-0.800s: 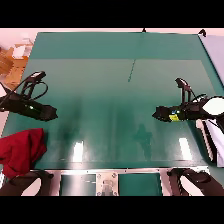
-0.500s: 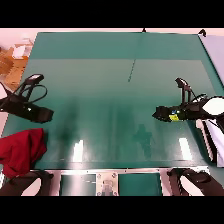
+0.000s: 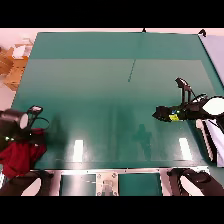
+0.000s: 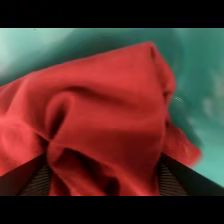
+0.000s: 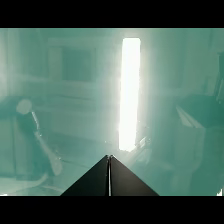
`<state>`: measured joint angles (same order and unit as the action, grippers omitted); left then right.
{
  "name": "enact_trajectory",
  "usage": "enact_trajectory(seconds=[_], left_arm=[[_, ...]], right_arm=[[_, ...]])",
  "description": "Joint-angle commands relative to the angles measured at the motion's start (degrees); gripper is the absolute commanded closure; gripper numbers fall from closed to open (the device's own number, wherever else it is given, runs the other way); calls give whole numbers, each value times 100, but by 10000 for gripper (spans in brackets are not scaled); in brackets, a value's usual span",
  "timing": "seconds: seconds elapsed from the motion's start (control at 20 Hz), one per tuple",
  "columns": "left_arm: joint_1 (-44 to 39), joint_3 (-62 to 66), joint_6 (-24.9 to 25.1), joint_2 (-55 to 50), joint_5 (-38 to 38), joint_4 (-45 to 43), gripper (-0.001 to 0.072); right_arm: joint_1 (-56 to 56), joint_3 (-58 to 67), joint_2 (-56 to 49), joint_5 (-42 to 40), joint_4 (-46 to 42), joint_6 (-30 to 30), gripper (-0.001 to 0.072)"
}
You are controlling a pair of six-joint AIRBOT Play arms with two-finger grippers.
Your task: Fold the shirts.
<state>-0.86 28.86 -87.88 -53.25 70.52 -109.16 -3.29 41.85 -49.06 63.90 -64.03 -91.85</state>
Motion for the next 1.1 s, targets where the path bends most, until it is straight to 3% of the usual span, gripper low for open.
enact_trajectory(seconds=[0.0, 0.05, 0.35, 0.6, 0.75, 0.9, 1.05], left_arm=[[2, -553, -59, -2, -953, -424, 593], [2, -533, -37, -2, -953, -426, 684], [2, 704, -15, 17, 11, 15, 684], [-284, 3195, 197, 22, 800, 2767, 684], [-1108, 4312, 179, 11, 74, 3759, 685], [-1917, 4468, 87, -131, -918, 3807, 684], [-2476, 4468, 96, -841, -1379, 3814, 682]], right_arm=[[-2, -2, 4, 2, 0, -2, 696], [-2, -2, 4, 2, 0, -2, 696], [-2, -2, 4, 2, 0, -2, 695], [-2, -2, 4, 2, 0, -2, 696], [-2, -2, 4, 2, 0, 0, 696], [-2, -2, 4, 2, 0, -2, 696], [-2, -2, 4, 2, 0, -2, 696]])
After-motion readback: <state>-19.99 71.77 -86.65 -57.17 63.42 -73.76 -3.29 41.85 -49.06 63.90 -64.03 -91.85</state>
